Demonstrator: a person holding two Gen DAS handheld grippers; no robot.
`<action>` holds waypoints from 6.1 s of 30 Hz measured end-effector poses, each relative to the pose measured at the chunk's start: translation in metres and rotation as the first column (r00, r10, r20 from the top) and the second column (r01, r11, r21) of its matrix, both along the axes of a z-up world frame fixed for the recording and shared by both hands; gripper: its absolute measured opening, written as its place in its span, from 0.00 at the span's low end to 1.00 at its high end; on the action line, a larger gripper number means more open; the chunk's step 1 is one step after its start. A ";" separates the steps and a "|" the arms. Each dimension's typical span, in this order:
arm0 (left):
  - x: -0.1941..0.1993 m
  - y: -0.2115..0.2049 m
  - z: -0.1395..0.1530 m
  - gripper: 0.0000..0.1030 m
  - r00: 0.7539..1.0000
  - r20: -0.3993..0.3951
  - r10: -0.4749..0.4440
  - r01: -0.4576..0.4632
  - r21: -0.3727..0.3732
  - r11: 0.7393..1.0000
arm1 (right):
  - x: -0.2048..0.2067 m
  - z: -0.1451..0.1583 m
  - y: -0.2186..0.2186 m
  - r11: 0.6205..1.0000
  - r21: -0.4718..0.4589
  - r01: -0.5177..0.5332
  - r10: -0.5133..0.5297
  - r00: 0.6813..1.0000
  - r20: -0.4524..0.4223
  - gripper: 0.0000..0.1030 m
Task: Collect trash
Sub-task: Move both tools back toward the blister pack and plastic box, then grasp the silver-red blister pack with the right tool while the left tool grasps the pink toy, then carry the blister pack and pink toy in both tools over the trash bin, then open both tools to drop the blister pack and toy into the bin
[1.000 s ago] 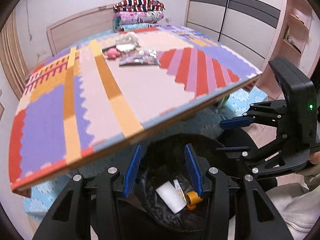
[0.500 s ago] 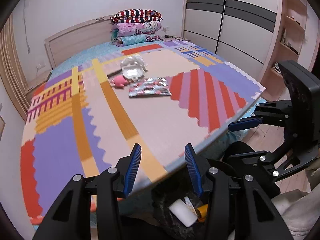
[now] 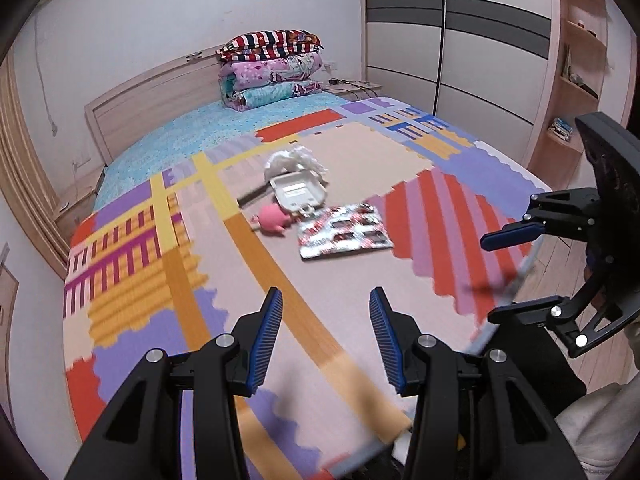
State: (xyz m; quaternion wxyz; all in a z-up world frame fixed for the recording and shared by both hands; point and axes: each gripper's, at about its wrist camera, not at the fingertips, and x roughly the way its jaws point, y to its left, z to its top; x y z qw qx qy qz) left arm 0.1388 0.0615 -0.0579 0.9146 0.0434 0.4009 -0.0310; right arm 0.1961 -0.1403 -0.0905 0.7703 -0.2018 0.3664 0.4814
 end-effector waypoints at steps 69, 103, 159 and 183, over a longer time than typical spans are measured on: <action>0.098 0.048 -0.025 0.27 0.985 -0.062 -0.160 0.158 -0.030 0.987 | 0.085 -0.022 0.062 0.998 -0.062 -0.031 0.030 0.999 -0.011 0.59; -0.015 -0.019 0.026 0.27 0.986 0.037 -0.162 0.163 -0.011 0.987 | -0.007 0.036 -0.001 1.000 0.011 -0.016 0.015 0.997 0.078 0.59; -0.092 -0.095 -0.192 0.27 0.914 -0.380 -0.142 0.084 -0.165 0.983 | -0.101 -0.144 -0.030 0.957 -0.283 -0.063 0.003 0.978 -0.208 0.59; -0.090 -0.104 -0.197 0.49 0.914 -0.386 -0.127 0.053 -0.197 0.979 | -0.109 -0.163 -0.020 0.940 -0.337 -0.055 -0.016 0.979 -0.205 0.63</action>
